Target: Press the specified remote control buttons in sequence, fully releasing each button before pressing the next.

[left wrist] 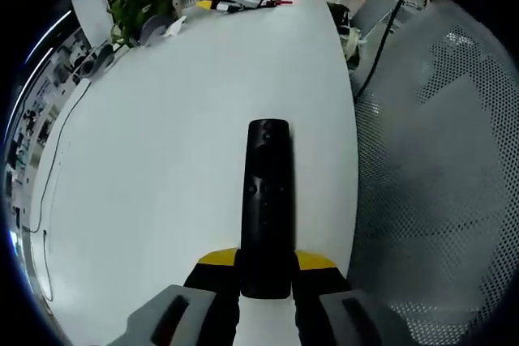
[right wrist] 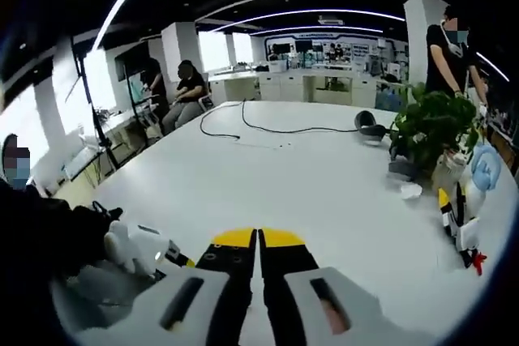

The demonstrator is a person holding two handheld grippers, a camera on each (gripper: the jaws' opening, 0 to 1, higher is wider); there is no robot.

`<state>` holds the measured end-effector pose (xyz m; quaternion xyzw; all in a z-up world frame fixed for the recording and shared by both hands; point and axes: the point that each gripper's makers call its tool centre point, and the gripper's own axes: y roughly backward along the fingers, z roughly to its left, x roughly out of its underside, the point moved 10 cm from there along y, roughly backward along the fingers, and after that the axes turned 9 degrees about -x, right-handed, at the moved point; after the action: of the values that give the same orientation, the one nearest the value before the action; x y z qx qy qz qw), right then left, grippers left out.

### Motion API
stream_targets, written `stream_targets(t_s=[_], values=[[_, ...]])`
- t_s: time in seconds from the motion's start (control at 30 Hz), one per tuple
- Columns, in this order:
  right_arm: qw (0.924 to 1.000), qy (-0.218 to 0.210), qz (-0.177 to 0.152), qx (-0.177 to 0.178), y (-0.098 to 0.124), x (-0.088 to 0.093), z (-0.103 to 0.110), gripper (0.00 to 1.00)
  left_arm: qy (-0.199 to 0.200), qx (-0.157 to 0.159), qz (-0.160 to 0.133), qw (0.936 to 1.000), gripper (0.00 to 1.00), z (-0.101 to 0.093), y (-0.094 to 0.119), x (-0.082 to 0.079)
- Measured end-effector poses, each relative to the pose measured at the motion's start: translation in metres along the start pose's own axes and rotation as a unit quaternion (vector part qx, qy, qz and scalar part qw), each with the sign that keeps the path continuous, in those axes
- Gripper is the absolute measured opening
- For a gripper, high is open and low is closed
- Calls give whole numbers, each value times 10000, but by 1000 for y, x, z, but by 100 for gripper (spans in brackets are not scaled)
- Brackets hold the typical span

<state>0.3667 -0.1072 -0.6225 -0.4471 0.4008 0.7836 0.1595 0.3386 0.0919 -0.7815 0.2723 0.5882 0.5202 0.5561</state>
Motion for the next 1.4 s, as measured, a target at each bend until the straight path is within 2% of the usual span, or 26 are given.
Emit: stream_targets(t_s=[0.07, 0.1, 0.17, 0.2, 0.3, 0.4, 0.43, 0.5, 0.53, 0.6, 0.77, 0.83, 0.9, 0.93, 1.0, 1.1, 1.23, 1.4], values=[[9994, -298, 118, -145, -11, 4, -2, 0, 61, -16, -28, 10000, 24, -1, 0, 1], [9988, -427, 131, -207, -17, 7, -2, 0, 169, -33, -63, 9998, 24, -2, 0, 2], [9971, -672, 37, -345, -25, 12, -3, 0, 164, -1, -140, 9998, 24, -4, 1, 5], [9964, -741, 96, -395, -27, 14, -4, 0, 148, 12, -168, 9997, 24, -5, 2, 5], [9948, -847, 359, -427, -37, 21, -6, 0, 155, 21, -231, 9996, 24, -9, 2, 6], [9888, -1097, 814, -599, -47, 35, -8, 0, 217, 6, -328, 9992, 24, -14, 3, 7], [9878, -1130, 873, -617, -49, 36, -9, 0, 214, 2, -359, 9991, 24, -15, 3, 8], [9790, -1416, 1276, -717, -54, 50, -11, 0, 247, -6, -428, 9988, 24, -17, 3, 9], [9780, -1446, 1309, -736, -55, 51, -11, 0, 262, -12, -454, 9986, 24, -17, 3, 9], [9687, -1695, 1588, -879, -58, 64, -13, 0, 285, -3, -507, 9983, 24, -16, 3, 10], [9580, -1804, 2039, -901, -64, 91, -17, 0, 269, 7, -642, 9976, 24, -16, 3, 13], [9488, -2015, 2265, -884, -65, 99, -17, 0, 257, 19, -725, 9970, 24, -16, 3, 14], [9348, -2322, 2553, -839, -67, 108, -19, 0, 238, 43, -784, 9966, 24, -15, 3, 15], [9293, -2482, 2584, -899, -69, 108, -18, 0, 213, 65, -801, 9965, 24, -14, 3, 15], [9318, -2460, 2499, -931, -70, 109, -19, 0, 176, 85, -806, 9966, 25, -14, 2, 14], [9282, -2513, 2605, -866, -73, 114, -19, 0, 148, 89, -811, 9966, 25, -14, 3, 14], [9143, -2708, 2929, -703, -76, 124, -23, 0, 170, 103, -806, 9965, 25, -14, 3, 14], [9124, -2757, 2958, -629, -77, 126, -24, 0, 119, 148, -768, 9969, 25, -13, 3, 14]])
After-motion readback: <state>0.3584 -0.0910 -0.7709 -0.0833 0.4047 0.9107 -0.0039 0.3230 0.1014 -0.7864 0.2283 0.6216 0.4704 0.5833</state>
